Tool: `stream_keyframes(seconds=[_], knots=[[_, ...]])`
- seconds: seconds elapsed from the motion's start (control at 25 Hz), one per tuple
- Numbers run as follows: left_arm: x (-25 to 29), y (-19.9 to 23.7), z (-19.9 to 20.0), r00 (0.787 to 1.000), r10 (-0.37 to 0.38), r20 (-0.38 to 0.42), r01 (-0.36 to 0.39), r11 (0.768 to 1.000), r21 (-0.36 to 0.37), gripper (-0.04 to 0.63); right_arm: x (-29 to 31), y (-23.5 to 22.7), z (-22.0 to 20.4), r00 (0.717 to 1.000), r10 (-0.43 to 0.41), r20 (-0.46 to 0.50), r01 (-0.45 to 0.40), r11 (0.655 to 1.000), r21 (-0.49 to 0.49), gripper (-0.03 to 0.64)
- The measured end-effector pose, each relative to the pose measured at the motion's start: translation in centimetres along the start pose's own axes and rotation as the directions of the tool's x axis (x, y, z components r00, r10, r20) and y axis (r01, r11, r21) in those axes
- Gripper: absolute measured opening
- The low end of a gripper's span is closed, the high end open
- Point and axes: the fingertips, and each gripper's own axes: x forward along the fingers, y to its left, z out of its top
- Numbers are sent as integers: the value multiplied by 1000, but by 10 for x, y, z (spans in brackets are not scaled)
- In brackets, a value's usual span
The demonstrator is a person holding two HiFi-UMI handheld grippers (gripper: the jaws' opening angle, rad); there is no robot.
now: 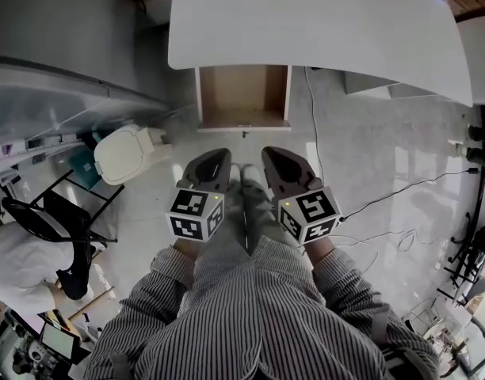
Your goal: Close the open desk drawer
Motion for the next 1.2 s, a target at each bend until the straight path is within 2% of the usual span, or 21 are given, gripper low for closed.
stream_keyframes(seconds=[0.28,0.4,0.56,1.04,1.2], knots=[[29,20,-20,998,58,36,-58,998,-21,12,22,-26,-28,999,-42,16,41,998,38,17],[39,27,-24,994,86,61,-86,996,-7,12,35,-32,-43,999,-48,22,46,997,54,17],[54,40,-39,994,91,53,-91,996,-3,12,52,-36,-61,998,-61,28,59,995,80,17],[95,69,-84,993,116,30,-112,988,-107,11,89,-66,-106,994,-107,32,102,986,131,17],[110,71,-91,993,111,40,-106,987,-121,11,99,-77,-120,993,-117,33,111,982,155,17]])
